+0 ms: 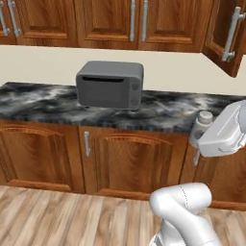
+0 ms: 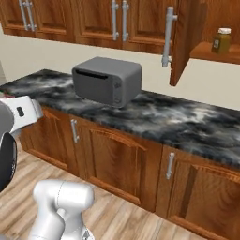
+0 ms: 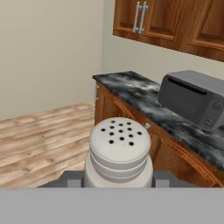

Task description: Collect the turmeric, ketchup, and shaker from the cabinet and place them next to the stove.

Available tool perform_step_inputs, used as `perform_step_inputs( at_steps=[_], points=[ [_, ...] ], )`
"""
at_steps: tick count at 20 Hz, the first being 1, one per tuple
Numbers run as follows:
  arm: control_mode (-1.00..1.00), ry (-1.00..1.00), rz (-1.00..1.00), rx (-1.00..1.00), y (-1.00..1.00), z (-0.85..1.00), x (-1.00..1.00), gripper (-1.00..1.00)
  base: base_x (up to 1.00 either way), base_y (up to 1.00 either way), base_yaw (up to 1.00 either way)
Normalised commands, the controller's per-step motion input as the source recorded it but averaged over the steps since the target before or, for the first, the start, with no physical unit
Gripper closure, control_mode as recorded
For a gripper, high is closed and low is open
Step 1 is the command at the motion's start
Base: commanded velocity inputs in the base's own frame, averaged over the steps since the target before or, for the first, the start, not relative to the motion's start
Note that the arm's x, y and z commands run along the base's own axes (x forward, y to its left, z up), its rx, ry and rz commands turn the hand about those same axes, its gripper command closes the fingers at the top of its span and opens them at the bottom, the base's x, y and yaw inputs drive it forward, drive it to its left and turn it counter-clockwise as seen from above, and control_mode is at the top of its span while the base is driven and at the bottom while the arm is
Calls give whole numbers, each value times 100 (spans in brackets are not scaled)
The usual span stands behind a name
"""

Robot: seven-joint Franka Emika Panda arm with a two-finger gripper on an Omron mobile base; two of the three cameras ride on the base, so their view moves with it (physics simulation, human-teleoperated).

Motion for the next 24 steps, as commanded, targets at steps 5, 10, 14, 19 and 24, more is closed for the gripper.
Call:
perform_step_inputs(
  at_steps=[5, 10, 14, 19, 24],
  points=[
    [100, 0, 0, 0, 0, 0, 0, 100, 0, 60, 26],
    [100, 0, 0, 0, 0, 0, 0, 100, 0, 43, 31],
    [100, 0, 0, 0, 0, 0, 0, 100, 0, 38, 37],
    [100, 0, 0, 0, 0, 0, 0, 100, 2, 21, 43],
    [100, 0, 0, 0, 0, 0, 0, 100, 21, 0, 55]
  ],
)
